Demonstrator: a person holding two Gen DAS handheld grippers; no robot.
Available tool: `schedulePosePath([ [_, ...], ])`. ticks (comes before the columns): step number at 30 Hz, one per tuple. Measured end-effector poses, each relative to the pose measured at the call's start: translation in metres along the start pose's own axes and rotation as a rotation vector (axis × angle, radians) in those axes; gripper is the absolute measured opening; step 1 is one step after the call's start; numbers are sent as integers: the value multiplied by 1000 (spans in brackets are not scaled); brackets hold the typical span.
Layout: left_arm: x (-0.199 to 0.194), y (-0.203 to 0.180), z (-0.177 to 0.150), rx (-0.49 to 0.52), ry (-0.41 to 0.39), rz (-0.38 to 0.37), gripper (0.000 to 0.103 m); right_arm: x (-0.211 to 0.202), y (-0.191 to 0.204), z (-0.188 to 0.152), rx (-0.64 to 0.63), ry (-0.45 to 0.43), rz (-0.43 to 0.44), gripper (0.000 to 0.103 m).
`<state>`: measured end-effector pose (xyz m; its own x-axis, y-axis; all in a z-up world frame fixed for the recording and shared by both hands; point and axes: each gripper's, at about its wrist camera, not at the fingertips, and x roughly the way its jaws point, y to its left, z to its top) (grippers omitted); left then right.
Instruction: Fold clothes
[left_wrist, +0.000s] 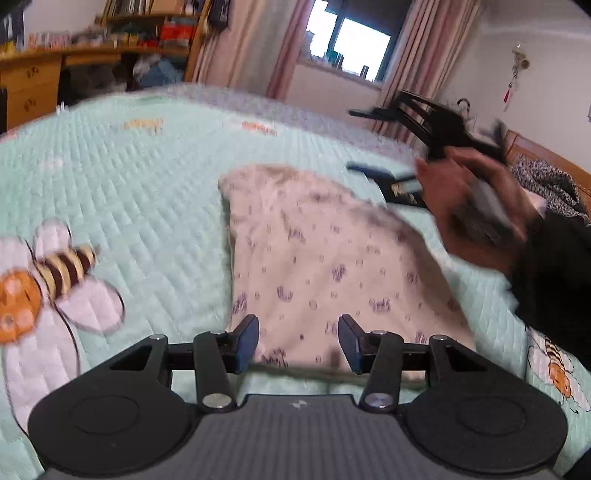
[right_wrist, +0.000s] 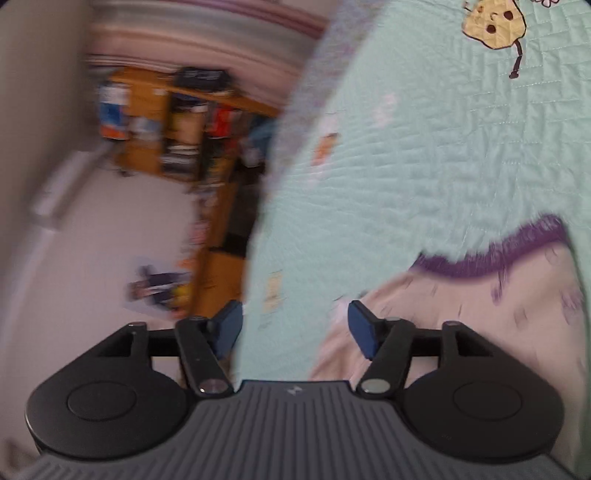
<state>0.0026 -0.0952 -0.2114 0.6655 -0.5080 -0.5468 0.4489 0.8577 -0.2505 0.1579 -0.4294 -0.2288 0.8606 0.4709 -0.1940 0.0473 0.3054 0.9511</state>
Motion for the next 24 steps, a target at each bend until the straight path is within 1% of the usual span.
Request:
schedulePosePath([
  [1,-1,-1,2,6,-8,2,53,-9,-1,-9,-1,37,13,75],
  [3,1,-3,7,14,-8,1,54,-24,-12,-25,14,101,-3,74],
  [4,1,-4,9,18,-8,1,55,-33,-21,-29,17,115,-20,73],
  [5,4,-5,10,24,1,0,57,-43,-29,-28,5,110,-47,70],
  [6,7,-5,10,31,18,8,57,-56,-36,-22,-10,71,-90,67],
  [7,9,-5,9,37,38,20,56,-73,-43,-14,-7,8,-134,67],
  [8,8,-6,7,35,49,24,55,-91,-46,-8,15,-55,-149,68],
  [9,4,-6,7,29,47,16,55,-108,-46,-6,44,-99,-130,69],
  [10,0,-8,8,35,34,7,55,-120,-41,-8,50,-109,-84,69],
  [11,-3,-10,9,49,19,0,55,-127,-32,-15,28,-89,-36,70],
  [12,-5,-11,11,49,9,-4,56,-131,-22,-26,-5,-47,-4,72],
  [13,-5,-11,15,42,4,-6,56,-131,-13,-42,-35,16,12,72],
  [16,-6,-12,26,20,-13,-12,56,-128,-13,-96,-66,230,5,72],
  [17,-7,-12,29,12,-19,-13,56,-128,-18,-112,-60,288,-11,72],
  [18,-8,-10,32,-7,-22,-14,56,-131,-30,-126,-38,324,-46,72],
  [19,-11,-6,35,-28,-22,-15,57,-139,-42,-136,-10,334,-67,65],
  [21,-16,-3,37,-45,-20,-22,58,-160,-63,-148,55,322,-64,44],
  [22,-17,-2,38,-46,-18,-28,58,-170,-69,-151,88,308,-50,48],
  [23,-18,-2,38,-48,-15,-33,59,-178,-65,-149,106,283,-17,53],
  [24,-18,-4,39,-50,-12,-43,59,-183,-58,-143,94,255,18,64],
])
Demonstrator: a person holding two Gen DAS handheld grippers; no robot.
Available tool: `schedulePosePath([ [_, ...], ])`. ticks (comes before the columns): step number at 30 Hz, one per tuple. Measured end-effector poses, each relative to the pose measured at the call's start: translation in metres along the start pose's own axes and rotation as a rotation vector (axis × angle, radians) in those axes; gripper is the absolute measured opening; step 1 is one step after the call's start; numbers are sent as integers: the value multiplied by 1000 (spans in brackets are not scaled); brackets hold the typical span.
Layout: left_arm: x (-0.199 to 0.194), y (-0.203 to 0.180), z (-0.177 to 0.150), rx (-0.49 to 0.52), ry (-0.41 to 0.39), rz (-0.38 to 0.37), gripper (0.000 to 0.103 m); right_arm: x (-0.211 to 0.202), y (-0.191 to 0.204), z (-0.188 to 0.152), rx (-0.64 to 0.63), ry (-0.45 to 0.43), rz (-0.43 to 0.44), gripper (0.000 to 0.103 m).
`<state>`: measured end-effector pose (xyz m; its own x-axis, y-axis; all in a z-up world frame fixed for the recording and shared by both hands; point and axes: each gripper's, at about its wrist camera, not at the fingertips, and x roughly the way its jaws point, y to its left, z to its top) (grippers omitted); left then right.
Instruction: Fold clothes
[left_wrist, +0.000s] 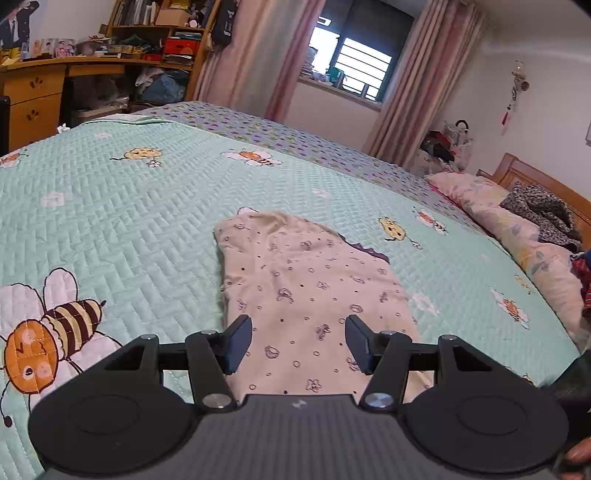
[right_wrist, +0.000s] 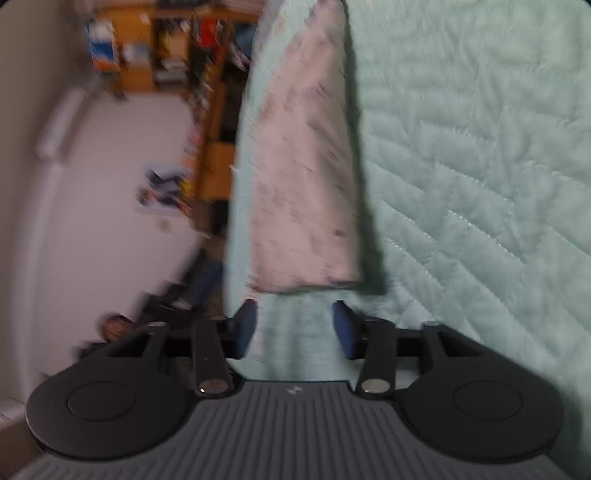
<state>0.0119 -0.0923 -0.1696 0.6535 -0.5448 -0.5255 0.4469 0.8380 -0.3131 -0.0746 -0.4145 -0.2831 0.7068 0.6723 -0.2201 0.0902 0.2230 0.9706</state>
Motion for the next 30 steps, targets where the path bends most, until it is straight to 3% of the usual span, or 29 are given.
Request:
schedulePosePath([
  [1,2,-3,1,-7,6,-15,59,-3,10,5,-30,-29,29,71],
  [4,15,-10,4,-35,37,-73,63,5,21,27,-56,-91,71,77],
  [6,28,-10,-1,-38,86,-80,64,15,15,32,-47,-73,25,77],
  [7,37,-7,-7,-38,125,-59,63,21,10,33,-40,-55,-11,74],
  [9,44,8,-23,-65,188,-40,61,32,-1,34,-25,-17,-81,59],
  [10,43,12,-26,-71,198,-37,59,33,-2,33,-25,-4,-101,60],
  [11,41,14,-26,-73,195,-35,55,27,1,29,-34,2,-103,60],
  [15,34,20,-28,-78,187,-29,58,12,30,31,-148,-63,-98,68],
  [19,30,5,-13,-39,137,-54,63,50,52,64,-236,-68,-84,72],
  [24,45,9,-17,-46,172,-43,64,73,27,111,-119,-87,-110,69],
  [27,46,12,-24,-45,178,-32,62,68,34,126,-101,-161,-19,72],
  [30,46,4,-17,8,155,-27,64,85,43,145,-103,-171,54,75],
])
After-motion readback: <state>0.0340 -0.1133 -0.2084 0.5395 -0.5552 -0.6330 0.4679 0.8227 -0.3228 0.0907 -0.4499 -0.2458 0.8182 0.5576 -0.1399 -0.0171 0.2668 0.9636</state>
